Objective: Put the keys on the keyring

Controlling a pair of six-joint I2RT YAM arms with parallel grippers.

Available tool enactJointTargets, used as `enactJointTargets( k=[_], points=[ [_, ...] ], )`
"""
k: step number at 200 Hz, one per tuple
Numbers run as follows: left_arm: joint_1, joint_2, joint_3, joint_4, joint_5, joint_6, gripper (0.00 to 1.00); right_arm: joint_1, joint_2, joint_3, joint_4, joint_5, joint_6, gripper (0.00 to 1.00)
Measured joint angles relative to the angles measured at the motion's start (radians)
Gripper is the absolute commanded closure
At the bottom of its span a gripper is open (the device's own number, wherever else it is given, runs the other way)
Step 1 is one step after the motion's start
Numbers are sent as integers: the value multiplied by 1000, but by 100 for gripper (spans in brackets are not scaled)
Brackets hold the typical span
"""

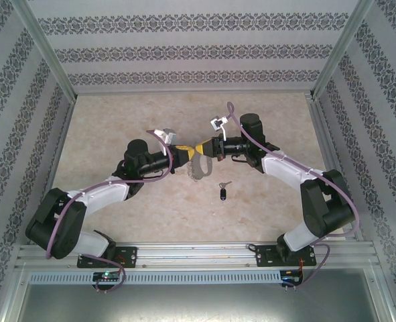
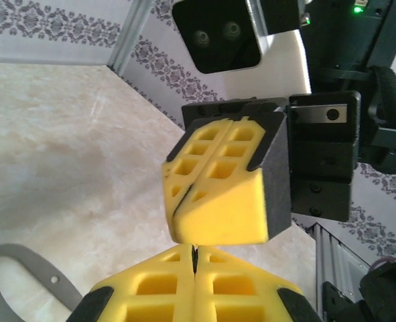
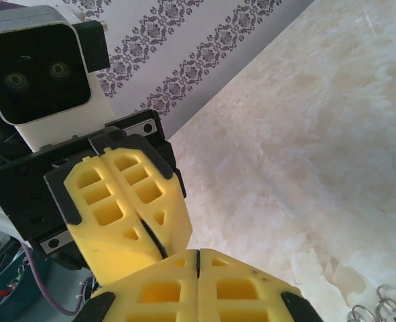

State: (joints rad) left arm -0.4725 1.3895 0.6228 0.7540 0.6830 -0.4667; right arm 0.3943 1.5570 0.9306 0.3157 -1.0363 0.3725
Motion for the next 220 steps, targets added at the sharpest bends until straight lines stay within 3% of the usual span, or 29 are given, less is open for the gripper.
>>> enactJointTargets(
  k=[22,35,44,60,70,84,93,128,168,220],
  points=[
    [-1,-13,-8,-2,-32,0,100,0,1,-7,8,23,0,100],
    [-3,-21,-19,1,-61,-1,95,0,7,-8,3,59,1,100],
    [-5,-30,-37,8,-90,-5,91,0,14,-8,-5,90,3,86],
    [-5,-50,-85,18,-157,-16,75,0,40,-8,-36,161,11,74],
    [-5,-62,-113,17,-205,-24,74,0,57,-10,-54,205,12,68],
    [-3,-78,-139,10,-272,-36,61,2,80,-24,-67,258,20,61],
    [0,-89,-151,2,-311,-43,58,5,91,-41,-76,292,24,57],
    [37,-131,-190,-12,-400,-69,44,58,136,-88,-128,401,23,51],
    [63,-192,-202,-43,-428,-89,32,152,174,-65,-243,524,-36,44],
    [74,-236,-202,-68,-430,-92,29,134,249,22,-270,561,-38,43]
  ],
)
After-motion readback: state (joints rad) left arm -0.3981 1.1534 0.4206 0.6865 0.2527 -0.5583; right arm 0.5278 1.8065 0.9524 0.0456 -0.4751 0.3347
